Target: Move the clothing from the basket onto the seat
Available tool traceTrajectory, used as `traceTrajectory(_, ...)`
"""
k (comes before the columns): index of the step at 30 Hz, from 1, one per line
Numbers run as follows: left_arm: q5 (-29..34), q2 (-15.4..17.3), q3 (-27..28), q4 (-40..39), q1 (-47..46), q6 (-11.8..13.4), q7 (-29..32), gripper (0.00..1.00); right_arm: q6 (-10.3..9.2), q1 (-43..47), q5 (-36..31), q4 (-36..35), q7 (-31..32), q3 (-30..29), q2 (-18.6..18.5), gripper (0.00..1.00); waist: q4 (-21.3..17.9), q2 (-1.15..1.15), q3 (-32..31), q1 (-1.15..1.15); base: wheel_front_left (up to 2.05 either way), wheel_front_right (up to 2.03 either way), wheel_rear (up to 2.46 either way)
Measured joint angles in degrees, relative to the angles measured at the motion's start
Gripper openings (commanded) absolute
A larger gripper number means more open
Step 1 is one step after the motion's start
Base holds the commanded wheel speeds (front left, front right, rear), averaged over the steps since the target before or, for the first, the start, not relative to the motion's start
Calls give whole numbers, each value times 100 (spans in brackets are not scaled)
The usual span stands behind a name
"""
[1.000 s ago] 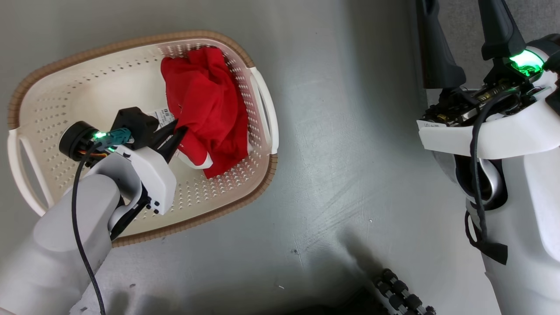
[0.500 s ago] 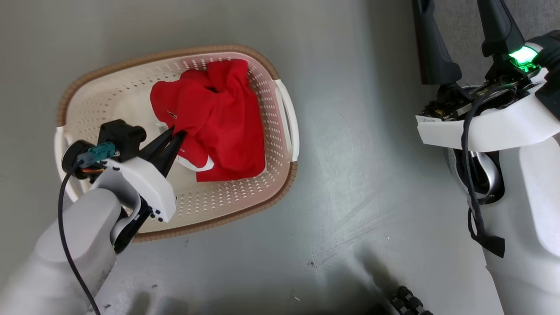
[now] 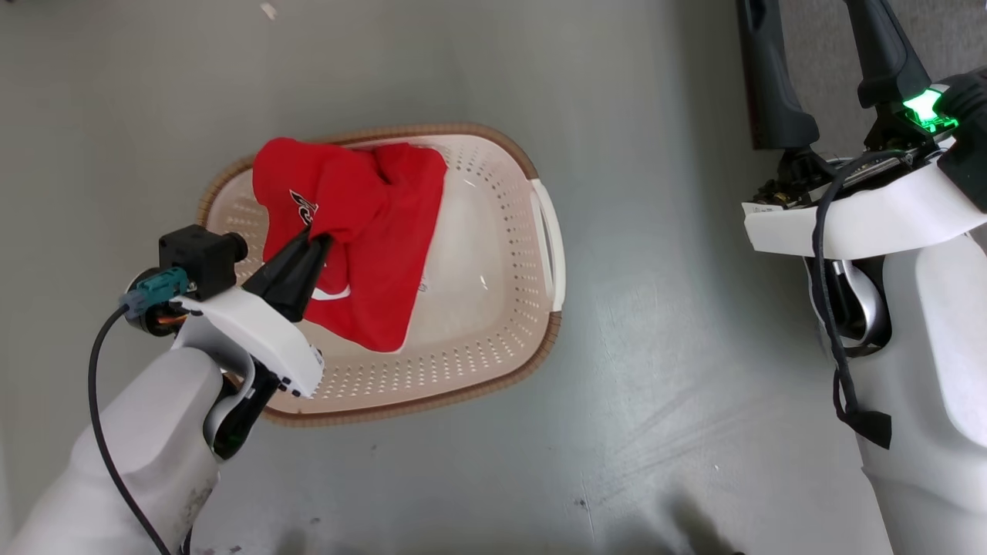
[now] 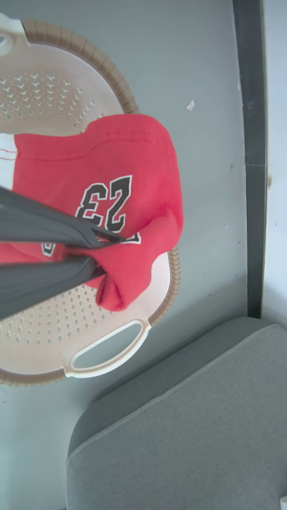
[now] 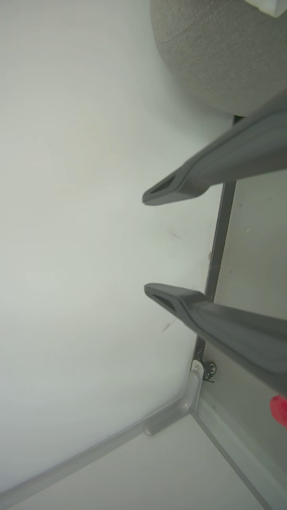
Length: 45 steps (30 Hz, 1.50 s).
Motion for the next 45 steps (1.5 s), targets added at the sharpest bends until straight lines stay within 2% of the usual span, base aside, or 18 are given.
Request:
traceTrajectory(13, -350, 21, 288, -300, 456, 0, -48, 0, 0, 353, -4, 212, 0, -87, -8, 100, 365, 0, -675, 0, 0, 0, 0)
traceTrajectory(18, -346, 20, 628, -575, 533, 0, -49, 0, 0, 479, -4, 254, 0, -181, -8, 100, 478, 0, -950, 0, 0, 0, 0)
traceTrajectory(33, -138, -79, 1459, -1330, 895, 0, -51, 0, 0, 1057, 4, 416, 0, -324, -5, 100, 692, 0, -1807, 0, 0, 0, 0)
traceTrajectory(45, 265, -193, 1790, -1830, 1200, 0, -51, 0, 0, 1588, 124, 572, 0, -292, 1, 100, 763, 0, -2489, 0, 0, 0, 0)
